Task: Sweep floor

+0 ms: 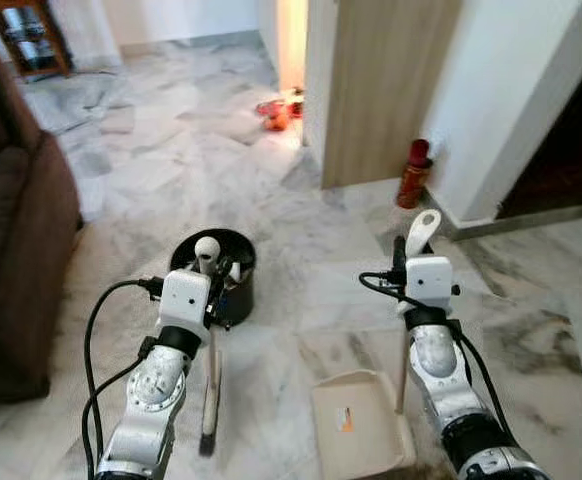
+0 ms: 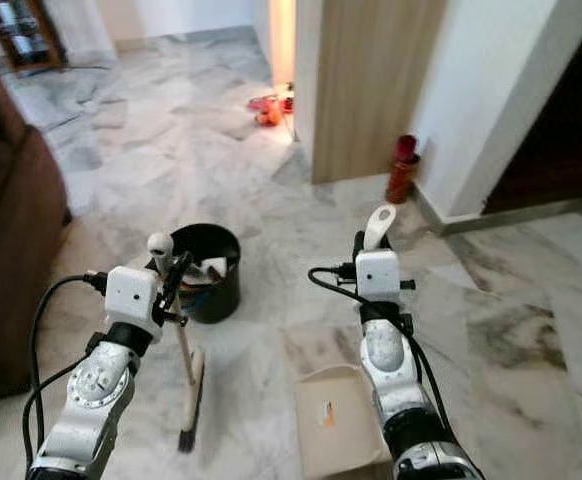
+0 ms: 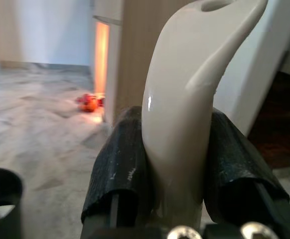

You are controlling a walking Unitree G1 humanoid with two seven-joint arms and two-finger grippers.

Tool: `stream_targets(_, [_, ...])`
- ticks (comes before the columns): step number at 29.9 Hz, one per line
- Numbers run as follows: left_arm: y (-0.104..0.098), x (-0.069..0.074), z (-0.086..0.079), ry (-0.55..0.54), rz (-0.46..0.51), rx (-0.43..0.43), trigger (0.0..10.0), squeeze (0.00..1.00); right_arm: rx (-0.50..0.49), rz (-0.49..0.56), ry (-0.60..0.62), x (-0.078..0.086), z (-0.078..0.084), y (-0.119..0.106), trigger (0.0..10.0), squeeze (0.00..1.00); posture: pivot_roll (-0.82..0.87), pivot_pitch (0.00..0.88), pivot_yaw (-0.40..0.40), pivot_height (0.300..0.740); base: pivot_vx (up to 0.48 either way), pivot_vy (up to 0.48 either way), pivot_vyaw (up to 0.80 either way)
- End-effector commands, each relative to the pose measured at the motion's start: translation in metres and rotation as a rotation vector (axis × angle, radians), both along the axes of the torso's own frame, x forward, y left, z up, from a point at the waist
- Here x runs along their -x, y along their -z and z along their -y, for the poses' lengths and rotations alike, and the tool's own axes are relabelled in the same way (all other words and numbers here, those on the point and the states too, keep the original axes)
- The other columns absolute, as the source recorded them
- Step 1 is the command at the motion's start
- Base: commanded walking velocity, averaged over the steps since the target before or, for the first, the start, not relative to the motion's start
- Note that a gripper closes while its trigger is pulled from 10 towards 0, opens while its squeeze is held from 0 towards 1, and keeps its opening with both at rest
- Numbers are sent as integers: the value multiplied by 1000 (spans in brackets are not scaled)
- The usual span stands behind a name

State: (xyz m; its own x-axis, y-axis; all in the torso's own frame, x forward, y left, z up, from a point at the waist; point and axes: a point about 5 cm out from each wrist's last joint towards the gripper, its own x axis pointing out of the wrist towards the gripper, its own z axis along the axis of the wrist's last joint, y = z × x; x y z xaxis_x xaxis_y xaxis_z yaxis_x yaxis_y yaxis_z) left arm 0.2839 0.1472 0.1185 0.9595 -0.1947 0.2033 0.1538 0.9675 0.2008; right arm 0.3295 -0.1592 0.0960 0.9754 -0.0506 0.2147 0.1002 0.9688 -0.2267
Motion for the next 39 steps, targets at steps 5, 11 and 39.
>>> stream_targets(5, [-8,-2,0,0,36,-21,10000,0,7,16,-18,-3,-5,-5,10000,0,115,41,35,740,0,-49,-800])
stream_targets(11, [-7,-2,0,2,38,-19,10000,0,8,15,-17,-3,-4,-5,10000,0,114,44,35,740,0,-282,-800])
stream_targets(39, [-8,-3,1,8,40,-14,10000,0,6,13,-17,-4,-5,-5,10000,0,109,55,33,740,0,-109,-800])
